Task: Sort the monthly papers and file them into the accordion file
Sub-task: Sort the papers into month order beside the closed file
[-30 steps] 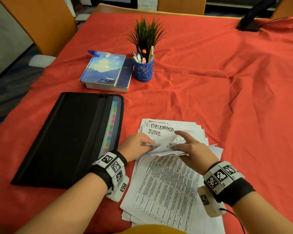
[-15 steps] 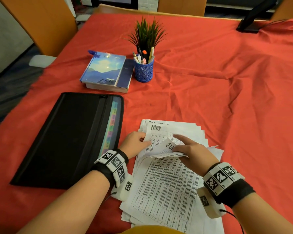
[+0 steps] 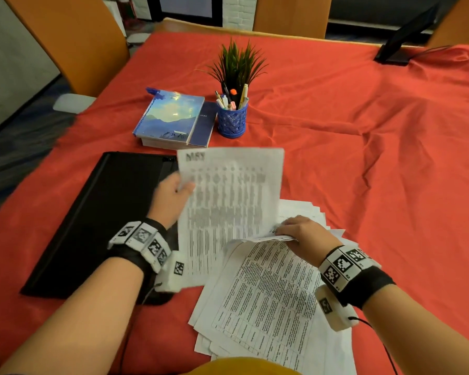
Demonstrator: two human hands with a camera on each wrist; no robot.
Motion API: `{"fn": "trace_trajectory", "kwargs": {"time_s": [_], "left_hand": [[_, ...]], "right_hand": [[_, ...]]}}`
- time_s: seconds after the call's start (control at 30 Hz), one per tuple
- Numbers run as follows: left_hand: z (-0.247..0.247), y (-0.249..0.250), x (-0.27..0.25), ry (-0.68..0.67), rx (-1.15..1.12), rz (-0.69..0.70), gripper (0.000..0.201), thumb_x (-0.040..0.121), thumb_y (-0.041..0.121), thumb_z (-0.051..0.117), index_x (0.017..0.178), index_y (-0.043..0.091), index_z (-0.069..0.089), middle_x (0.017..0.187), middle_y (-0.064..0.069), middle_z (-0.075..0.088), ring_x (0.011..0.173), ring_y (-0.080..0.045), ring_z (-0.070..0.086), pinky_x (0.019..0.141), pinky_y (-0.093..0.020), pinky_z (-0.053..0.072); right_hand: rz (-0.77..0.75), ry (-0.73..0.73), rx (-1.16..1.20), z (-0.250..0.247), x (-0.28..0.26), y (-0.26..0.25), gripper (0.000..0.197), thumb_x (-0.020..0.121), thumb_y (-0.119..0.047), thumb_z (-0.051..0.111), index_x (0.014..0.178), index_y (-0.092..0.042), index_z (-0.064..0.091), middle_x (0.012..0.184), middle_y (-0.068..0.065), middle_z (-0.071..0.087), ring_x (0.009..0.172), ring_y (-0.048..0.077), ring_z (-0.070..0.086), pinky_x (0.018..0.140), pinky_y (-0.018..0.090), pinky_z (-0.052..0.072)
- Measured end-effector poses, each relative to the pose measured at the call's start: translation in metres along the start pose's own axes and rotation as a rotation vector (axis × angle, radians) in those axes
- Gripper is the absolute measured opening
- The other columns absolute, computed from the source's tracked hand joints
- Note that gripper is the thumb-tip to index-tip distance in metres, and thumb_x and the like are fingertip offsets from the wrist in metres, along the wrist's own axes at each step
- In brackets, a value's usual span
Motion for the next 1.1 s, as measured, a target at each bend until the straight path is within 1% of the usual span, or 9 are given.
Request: {"fn": "trace_trajectory", "kwargs": {"time_s": [0.1, 0.17, 0.23, 0.33, 0.47, 0.6, 0.87, 0.97, 1.1], "left_hand": [[-0.042, 0.015, 0.011, 0.143, -0.019, 0.063, 0.024, 0.094, 0.009, 0.052, 0.117, 0.009, 0.058, 0.111, 0.0, 0.06, 0.104, -0.019, 0.059, 0.092, -0.037, 0.048], [-0.068, 0.025, 0.017, 0.197, -0.059, 0.075, 0.014, 0.094, 0.01, 0.053, 0.106, 0.012, 0.061, 0.109, 0.003, 0.061, 0.105, -0.018, 0.059, 0.093, -0.035, 0.048], [-0.087, 0.036, 0.019, 0.203, -0.101, 0.088, 0.016, 0.094, 0.01, 0.054, 0.091, 0.026, 0.057, 0.108, 0.003, 0.062, 0.106, -0.017, 0.06, 0.094, -0.035, 0.048], [-0.097, 0.048, 0.02, 0.18, -0.111, 0.103, 0.019, 0.093, 0.01, 0.055, 0.086, 0.027, 0.055, 0.111, 0.0, 0.062, 0.101, -0.014, 0.061, 0.092, -0.031, 0.049], [-0.096, 0.054, 0.021, 0.159, -0.116, 0.113, 0.017, 0.093, 0.01, 0.056, 0.084, 0.025, 0.055, 0.104, 0.005, 0.063, 0.084, 0.001, 0.059, 0.069, -0.009, 0.05], [-0.096, 0.057, 0.016, 0.137, -0.221, 0.097, 0.019, 0.091, 0.008, 0.059, 0.086, 0.027, 0.06, 0.088, 0.012, 0.066, 0.079, 0.0, 0.063, 0.072, -0.018, 0.052], [-0.014, 0.016, -0.001, -0.102, 0.025, -0.015, 0.02, 0.087, 0.005, 0.062, 0.107, 0.004, 0.064, 0.102, -0.011, 0.067, 0.089, -0.018, 0.06, 0.084, -0.032, 0.047], [0.024, -0.007, -0.013, -0.18, 0.147, -0.003, 0.02, 0.087, 0.008, 0.061, 0.104, -0.001, 0.065, 0.104, -0.016, 0.067, 0.094, -0.02, 0.06, 0.08, -0.031, 0.045], [0.063, -0.018, -0.035, -0.356, 0.11, -0.001, 0.019, 0.092, 0.007, 0.055, 0.105, -0.003, 0.064, 0.1, -0.011, 0.065, 0.09, -0.017, 0.058, 0.077, -0.032, 0.047]], "right_hand": [[-0.018, 0.08, -0.047, -0.001, 0.0, 0.005, 0.021, 0.063, 0.002, 0.077, 0.074, -0.016, 0.074, 0.112, 0.026, 0.061, 0.098, 0.046, 0.059, 0.08, 0.054, 0.049], [-0.038, 0.075, -0.009, -0.011, -0.004, 0.002, 0.018, 0.068, -0.001, 0.076, 0.079, -0.015, 0.075, 0.12, 0.027, 0.056, 0.108, 0.043, 0.056, 0.088, 0.05, 0.045], [-0.084, 0.01, 0.064, -0.027, -0.011, -0.002, 0.013, 0.075, -0.007, 0.071, 0.086, -0.013, 0.075, 0.111, 0.016, 0.065, 0.1, 0.027, 0.063, 0.087, 0.036, 0.051], [0.015, -0.139, 0.093, -0.055, -0.022, -0.004, 0.016, 0.082, -0.013, 0.068, 0.095, -0.019, 0.074, 0.09, -0.004, 0.072, 0.083, 0.009, 0.066, 0.077, 0.029, 0.05], [0.095, -0.237, 0.112, -0.089, -0.039, -0.017, 0.012, 0.08, -0.017, 0.071, 0.091, -0.02, 0.074, 0.073, -0.007, 0.07, 0.069, 0.002, 0.06, 0.064, 0.018, 0.046], [0.111, -0.282, 0.141, -0.113, -0.055, -0.036, 0.011, 0.079, -0.017, 0.072, 0.085, -0.026, 0.073, 0.063, -0.028, 0.063, 0.063, -0.013, 0.056, 0.058, 0.005, 0.04], [0.159, -0.416, 0.181, -0.137, -0.07, -0.063, 0.046, 0.08, -0.014, 0.07, 0.057, -0.054, 0.062, 0.06, -0.025, 0.063, 0.059, -0.013, 0.057, 0.056, 0.005, 0.039], [0.209, -0.462, 0.233, -0.152, -0.064, -0.069, 0.049, 0.078, -0.012, 0.072, 0.049, -0.05, 0.062, 0.052, -0.021, 0.061, 0.051, -0.011, 0.053, 0.053, 0.004, 0.038], [0.299, -0.431, 0.248, -0.155, -0.041, -0.064, 0.022, 0.076, -0.01, 0.074, 0.071, -0.032, 0.072, 0.068, -0.011, 0.071, 0.06, -0.003, 0.063, 0.059, 0.009, 0.045]]}}
Point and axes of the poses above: each hand's wrist, its own x-axis towards the middle knuckle, its own z-axis out of the palm, y = z × x, the point moved 1 cm from there along x, towards the middle knuckle
